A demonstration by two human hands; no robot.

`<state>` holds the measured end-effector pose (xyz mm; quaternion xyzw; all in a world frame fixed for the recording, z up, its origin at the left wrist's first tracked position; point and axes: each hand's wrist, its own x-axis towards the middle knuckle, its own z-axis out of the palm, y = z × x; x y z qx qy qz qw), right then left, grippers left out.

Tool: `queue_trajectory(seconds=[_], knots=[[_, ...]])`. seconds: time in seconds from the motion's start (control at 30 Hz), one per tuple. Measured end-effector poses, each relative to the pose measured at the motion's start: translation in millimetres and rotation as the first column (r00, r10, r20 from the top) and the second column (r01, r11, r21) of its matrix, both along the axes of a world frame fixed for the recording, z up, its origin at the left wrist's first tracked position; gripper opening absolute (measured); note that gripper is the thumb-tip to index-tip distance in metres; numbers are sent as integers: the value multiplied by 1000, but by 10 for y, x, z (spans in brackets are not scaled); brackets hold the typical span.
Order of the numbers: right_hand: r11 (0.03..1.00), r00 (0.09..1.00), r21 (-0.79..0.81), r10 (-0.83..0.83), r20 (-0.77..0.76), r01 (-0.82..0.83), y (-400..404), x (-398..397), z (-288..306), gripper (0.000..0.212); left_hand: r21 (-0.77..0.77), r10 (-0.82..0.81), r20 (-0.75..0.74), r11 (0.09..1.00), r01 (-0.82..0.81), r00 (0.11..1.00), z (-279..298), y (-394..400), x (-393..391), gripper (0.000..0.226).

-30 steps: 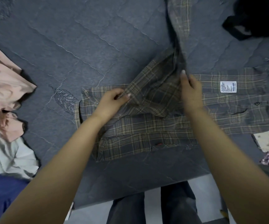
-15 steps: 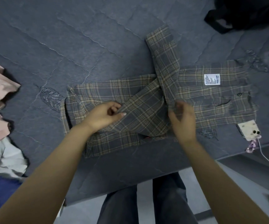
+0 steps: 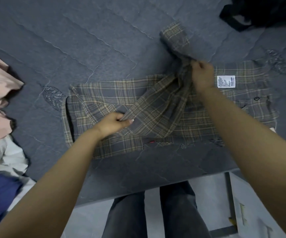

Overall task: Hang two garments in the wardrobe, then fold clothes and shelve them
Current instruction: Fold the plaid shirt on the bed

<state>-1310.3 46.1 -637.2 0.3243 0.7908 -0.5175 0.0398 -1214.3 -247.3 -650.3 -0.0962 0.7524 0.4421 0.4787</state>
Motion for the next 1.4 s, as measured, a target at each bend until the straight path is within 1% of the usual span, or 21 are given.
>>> queue_trajectory(seconds=[0.03, 0.1, 0.17, 0.23, 0.33, 0.4, 0.47, 0.57, 0.63, 0.7, 0.83, 0.9, 0.97, 1.03, 1.07, 1.13, 1.2, 1.27, 1.33, 1.37, 1.4], knots=[[960, 986, -239, -158, -47, 143, 105, 33, 96, 30, 4, 33, -6, 999, -33, 999, 40, -1, -28, 37], [734, 934, -621, -356, -7, 275, 371, 180, 275, 28, 19, 102, -15, 995, -102, 995, 119, 6, -96, 43], [514, 903, -800, -422, 78, 310, 657, 395, 391, 35, 33, 113, -29, 993, -112, 993, 195, 33, -169, 42], [410, 867, -837, -478, 141, 362, 860, 695, 412, 38, -2, 60, -75, 998, -60, 995, 237, 71, -242, 35], [437, 811, -721, -502, 300, 538, 952, 1209, 244, 38, -164, -79, -121, 985, 59, 989, 168, 165, -341, 33], [500, 779, -601, -463, 423, 624, 965, 1433, 91, 46, -380, -298, -131, 896, 230, 946, 95, 244, -356, 25], [588, 767, -498, -427, 479, 638, 983, 1530, -3, 51, -525, -401, -145, 806, 273, 905, 56, 349, -321, 25], [735, 786, -335, -426, 448, 589, 1050, 1500, -37, 29, -483, -321, -207, 855, 188, 924, 34, 559, -249, 39], [779, 814, -300, -422, 399, 551, 1095, 1398, -20, 19, -424, -213, -229, 900, 100, 950, 19, 686, -198, 48], [795, 834, -312, -396, 385, 521, 1196, 1247, -10, 23, -373, -75, -269, 927, -32, 960, 1, 824, -153, 45], [858, 847, -256, -311, 430, 445, 1389, 966, 34, 26, -294, 92, -371, 932, -211, 924, 32, 961, -193, 23], [935, 900, -147, -254, 355, 322, 1467, 916, 86, 39, -278, 113, -447, 925, -258, 887, 74, 964, -261, 18], [982, 958, 9, -183, 219, 186, 1559, 927, 103, 48, -324, 66, -508, 909, -261, 859, 105, 966, -304, 20], [988, 972, 28, -154, 175, 152, 1591, 964, 71, 44, -433, -55, -540, 874, -221, 840, 79, 960, -296, 21], [982, 957, -39, -171, 235, 185, 1585, 973, 48, 39, -503, -131, -524, 845, -182, 841, 50, 960, -269, 21], [924, 869, -221, -182, 461, 310, 1557, 1019, -15, 32, -604, -206, -437, 788, -117, 875, -2, 959, -189, 21], [842, 787, -313, -194, 586, 440, 1533, 1074, -51, 41, -631, -146, -387, 762, -146, 910, -9, 964, -90, 24], [792, 773, -314, -289, 565, 524, 1531, 1082, -56, 47, -641, -81, -464, 718, -271, 882, 54, 1000, 46, 34], [756, 780, -311, -396, 484, 576, 1518, 1083, -65, 54, -603, 9, -607, 646, -468, 795, 156, 1066, 197, 45], [740, 776, -304, -446, 445, 600, 1495, 1074, -61, 59, -544, 111, -664, 607, -579, 740, 193, 1107, 269, 48], [722, 763, -291, -498, 411, 628, 1468, 1057, -58, 64, -458, 273, -692, 548, -700, 668, 208, 1144, 331, 51]])
